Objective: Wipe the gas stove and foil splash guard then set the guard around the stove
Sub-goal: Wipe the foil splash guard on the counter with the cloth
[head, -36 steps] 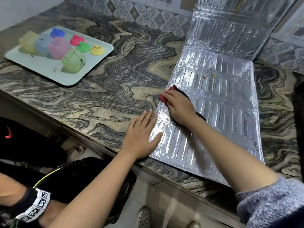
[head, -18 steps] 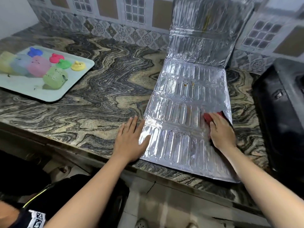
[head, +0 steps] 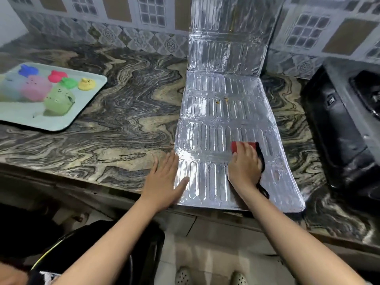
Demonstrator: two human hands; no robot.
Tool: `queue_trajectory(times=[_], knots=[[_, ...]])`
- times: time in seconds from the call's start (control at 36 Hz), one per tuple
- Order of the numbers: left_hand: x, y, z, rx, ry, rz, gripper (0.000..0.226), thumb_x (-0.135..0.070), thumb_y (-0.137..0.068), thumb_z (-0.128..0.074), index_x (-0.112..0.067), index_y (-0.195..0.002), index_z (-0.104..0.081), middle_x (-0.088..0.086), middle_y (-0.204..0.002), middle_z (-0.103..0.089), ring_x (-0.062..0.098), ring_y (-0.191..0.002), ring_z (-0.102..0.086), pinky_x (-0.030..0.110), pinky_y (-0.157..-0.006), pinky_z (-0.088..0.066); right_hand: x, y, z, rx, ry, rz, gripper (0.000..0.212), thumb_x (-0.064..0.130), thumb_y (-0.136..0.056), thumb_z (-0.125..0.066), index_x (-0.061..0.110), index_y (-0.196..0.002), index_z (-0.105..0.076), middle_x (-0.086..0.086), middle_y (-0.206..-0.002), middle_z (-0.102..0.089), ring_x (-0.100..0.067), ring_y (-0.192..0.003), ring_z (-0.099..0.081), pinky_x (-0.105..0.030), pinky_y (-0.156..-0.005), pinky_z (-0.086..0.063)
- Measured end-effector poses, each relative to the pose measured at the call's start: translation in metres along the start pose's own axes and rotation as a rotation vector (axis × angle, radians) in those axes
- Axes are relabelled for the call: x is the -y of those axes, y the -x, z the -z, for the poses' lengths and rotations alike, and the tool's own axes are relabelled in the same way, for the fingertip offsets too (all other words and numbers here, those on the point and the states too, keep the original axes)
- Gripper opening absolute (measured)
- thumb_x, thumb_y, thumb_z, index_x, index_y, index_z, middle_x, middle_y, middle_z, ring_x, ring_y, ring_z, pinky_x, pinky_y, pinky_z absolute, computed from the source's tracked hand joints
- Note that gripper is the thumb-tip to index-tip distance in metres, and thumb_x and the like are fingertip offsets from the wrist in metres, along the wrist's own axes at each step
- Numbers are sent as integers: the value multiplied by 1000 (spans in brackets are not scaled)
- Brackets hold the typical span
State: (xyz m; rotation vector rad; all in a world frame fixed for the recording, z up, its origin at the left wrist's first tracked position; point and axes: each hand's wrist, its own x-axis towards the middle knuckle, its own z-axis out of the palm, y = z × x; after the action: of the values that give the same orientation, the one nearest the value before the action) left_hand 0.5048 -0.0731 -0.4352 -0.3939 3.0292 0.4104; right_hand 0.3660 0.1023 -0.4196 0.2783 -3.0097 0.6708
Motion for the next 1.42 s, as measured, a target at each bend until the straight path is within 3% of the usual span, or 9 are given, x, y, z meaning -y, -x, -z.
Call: queue_trajectory(times=[0.22, 0.5, 0.64, 0.81, 1.0, 1.19, 1.28, 1.33, 1.42], knots=[[9, 31, 6, 42, 53, -76, 84, -65, -76, 3, -21, -148, 3, -9, -152, 14, 5, -142, 12, 27, -115, 12, 49, 33, -16, 129, -28, 268, 45, 19, -96, -36, 25, -140, -34, 4, -152, -29, -16, -142, -20, -37, -112, -16], [17, 46, 3, -16, 24, 13, 81, -60, -74, 9, -28, -148, 1, -15, -155, 5, -4, -134, 18, 32, -114, 12, 50, 51, -17, 226, -18, 534, 44, 21, -94, -38, 28, -138, -38, 5, -149, -34, -17, -140, -25, -37, -111, -18], [18, 47, 1, -37, 59, 8, 76, -59, -77, 3, -30, -148, -2, -17, -155, 2, -3, -138, 11, 31, -115, 9, 43, 65, -16, 306, -62, 731, 53, 38, -85, -25, 30, -132, -48, 7, -141, -46, -19, -133, -39, -40, -108, -31], [17, 48, 1, -34, 87, 19, 70, -55, -84, -8, -30, -149, -6, -16, -156, 1, 2, -143, 6, 33, -116, 7, 7, 69, 0, 427, -94, 925, 44, 23, -86, -40, 27, -128, -55, 7, -136, -53, -20, -128, -46, -40, -106, -38], [15, 48, 1, -70, 113, 5, 85, -60, -71, -3, -27, -149, -12, -13, -156, -4, 6, -144, 3, 37, -116, 8, -51, 68, 33, 266, -179, 548, 44, 35, -86, -38, 27, -125, -58, 9, -134, -53, -14, -127, -46, -43, -105, -39], [-8, 57, 5, -96, 206, -115, 86, -56, -70, -16, -15, -144, -32, 1, -154, -25, 12, -144, -16, 28, -114, 5, -82, 87, 49, 20, -76, 100, 41, 15, -93, -44, 29, -131, -51, 9, -140, -47, -16, -131, -41, -44, -104, -33], [-14, 51, 11, -148, 210, -130, 73, -54, -72, -27, -13, -124, -55, 2, -132, -50, 22, -128, -43, 32, -113, -19, -90, 102, 50, -79, -72, -39, 40, 17, -95, -42, 28, -133, -48, 8, -142, -46, -18, -132, -39, -45, -104, -29], [-18, 40, 15, -209, 243, -97, 60, -51, -77, -36, -12, -114, -61, 2, -117, -56, 24, -113, -51, 36, -98, -38, -91, 108, 48, -118, -70, -95, 40, 18, -95, -40, 28, -134, -47, 7, -142, -45, -18, -132, -38, -45, -105, -27], [-29, 19, 23, -243, 274, -36, 49, -44, -90, -46, -11, -125, -54, 4, -127, -50, 24, -120, -47, 39, -96, -40, -91, 113, 45, -159, -69, -140, 40, 17, -95, -40, 28, -133, -47, 8, -142, -45, -17, -132, -38, -42, -105, -26]])
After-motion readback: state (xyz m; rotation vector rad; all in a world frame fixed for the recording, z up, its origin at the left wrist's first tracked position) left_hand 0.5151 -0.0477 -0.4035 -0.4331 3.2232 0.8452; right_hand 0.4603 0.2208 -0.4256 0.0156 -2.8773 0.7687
